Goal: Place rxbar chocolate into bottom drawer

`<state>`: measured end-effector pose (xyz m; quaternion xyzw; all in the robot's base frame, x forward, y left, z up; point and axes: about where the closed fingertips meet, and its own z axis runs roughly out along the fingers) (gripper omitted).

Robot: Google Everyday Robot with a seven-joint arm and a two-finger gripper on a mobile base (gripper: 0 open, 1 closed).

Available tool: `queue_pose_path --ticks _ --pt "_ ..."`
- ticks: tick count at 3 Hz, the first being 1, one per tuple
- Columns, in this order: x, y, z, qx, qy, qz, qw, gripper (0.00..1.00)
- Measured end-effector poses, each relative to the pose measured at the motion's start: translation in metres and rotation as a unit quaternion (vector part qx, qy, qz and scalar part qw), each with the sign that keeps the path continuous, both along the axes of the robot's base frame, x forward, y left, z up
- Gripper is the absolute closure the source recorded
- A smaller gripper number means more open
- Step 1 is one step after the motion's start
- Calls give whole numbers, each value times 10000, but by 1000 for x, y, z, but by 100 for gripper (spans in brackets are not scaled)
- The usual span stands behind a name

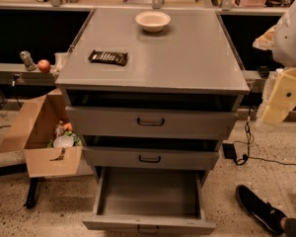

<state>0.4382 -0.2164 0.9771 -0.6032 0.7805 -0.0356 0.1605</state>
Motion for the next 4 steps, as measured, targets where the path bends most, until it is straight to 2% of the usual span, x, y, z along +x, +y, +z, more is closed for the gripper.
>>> queue_pose_path --ticks 1,2,3,4 --pt "0 0 0 0 -1 0 10000 0" --pt "24 0 5 169 -293 -214 9992 0" --pt "86 11 13 757 -730 -397 9937 0" --pt "161 33 25 1585 -1099 -287 9808 0"
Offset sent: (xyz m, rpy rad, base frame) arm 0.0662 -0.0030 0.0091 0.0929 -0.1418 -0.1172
